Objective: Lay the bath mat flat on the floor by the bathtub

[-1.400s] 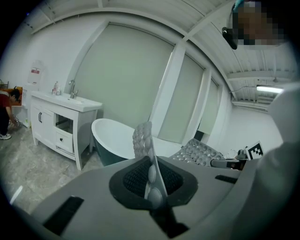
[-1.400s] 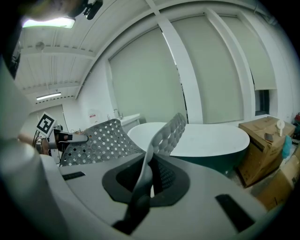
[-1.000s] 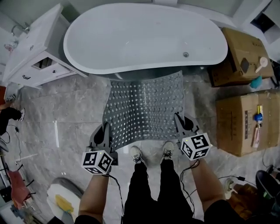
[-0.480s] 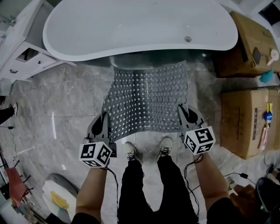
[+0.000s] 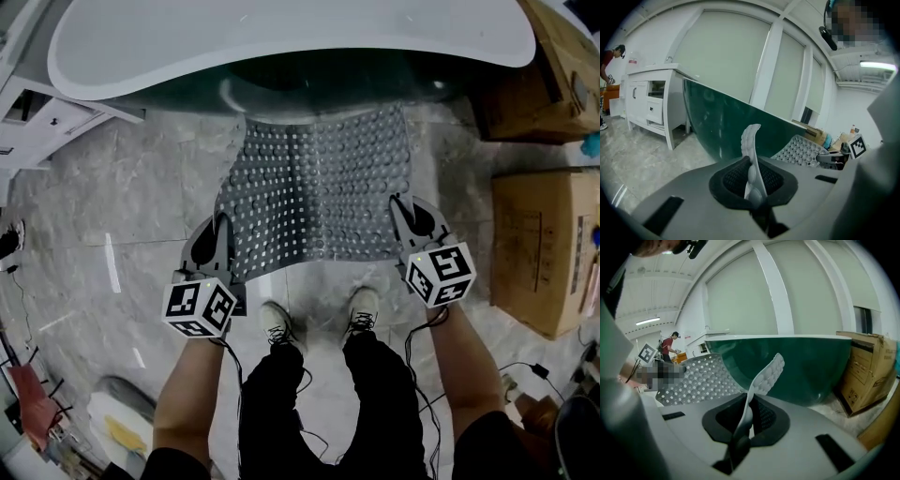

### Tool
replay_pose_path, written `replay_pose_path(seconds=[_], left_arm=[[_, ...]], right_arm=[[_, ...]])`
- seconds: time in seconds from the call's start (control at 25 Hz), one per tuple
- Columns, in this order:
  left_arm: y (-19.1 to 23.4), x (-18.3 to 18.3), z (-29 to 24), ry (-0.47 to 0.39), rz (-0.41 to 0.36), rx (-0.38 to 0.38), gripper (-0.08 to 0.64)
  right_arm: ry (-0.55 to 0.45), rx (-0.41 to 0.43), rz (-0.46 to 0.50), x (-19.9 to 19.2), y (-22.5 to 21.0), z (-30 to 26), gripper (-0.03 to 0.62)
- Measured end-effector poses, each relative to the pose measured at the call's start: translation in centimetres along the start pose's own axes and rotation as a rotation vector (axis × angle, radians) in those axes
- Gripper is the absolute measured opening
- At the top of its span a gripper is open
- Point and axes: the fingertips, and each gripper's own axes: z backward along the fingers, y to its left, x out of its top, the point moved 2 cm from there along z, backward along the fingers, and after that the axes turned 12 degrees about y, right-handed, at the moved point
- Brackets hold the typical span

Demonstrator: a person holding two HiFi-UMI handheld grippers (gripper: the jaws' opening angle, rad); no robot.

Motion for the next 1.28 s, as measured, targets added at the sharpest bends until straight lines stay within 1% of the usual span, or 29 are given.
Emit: replay_pose_path(seconds=[0.16, 0.48, 0.56, 0.72, 0.96, 1.08, 1.28], left_arm=[[1.4, -2.9, -3.4, 0.005, -0.022, -0.010, 0.031], [3.7, -7.5, -9.8, 0.000, -0.054, -0.036, 0.031], [4.6, -8.6, -11.3, -0.001, -0.067, -0.036, 0.031], [6.4, -10.8, -13.9, 0.008, -0.089, -0.029, 0.031], [9.4, -13.0, -17.2, 0.003, -0.110, -0.015, 0.031], [10.4, -14.0, -18.5, 0.008, -0.119, -0.012, 0.031], [12.0, -15.6, -20.1, 0.028, -0.095, -0.005, 0.031]], right_arm=[[0.001, -0.007, 0.001, -2.8, -1.1, -3.2, 0.029], [-0.011, -0.018, 0.031, -7.5, -3.5, -9.0, 0.029], [-0.011, -0.022, 0.046, -8.5, -4.3, -10.6, 0.029], [-0.006, -0.025, 0.041, -10.3, -5.8, -13.4, 0.029], [-0.013, -0.017, 0.061, -12.1, -6.6, -17.8, 0.029], [-0.009, -0.011, 0.051, -13.0, -6.9, -19.6, 0.029], [0.004, -0.015, 0.025, -14.4, -7.7, -21.6, 0.029]])
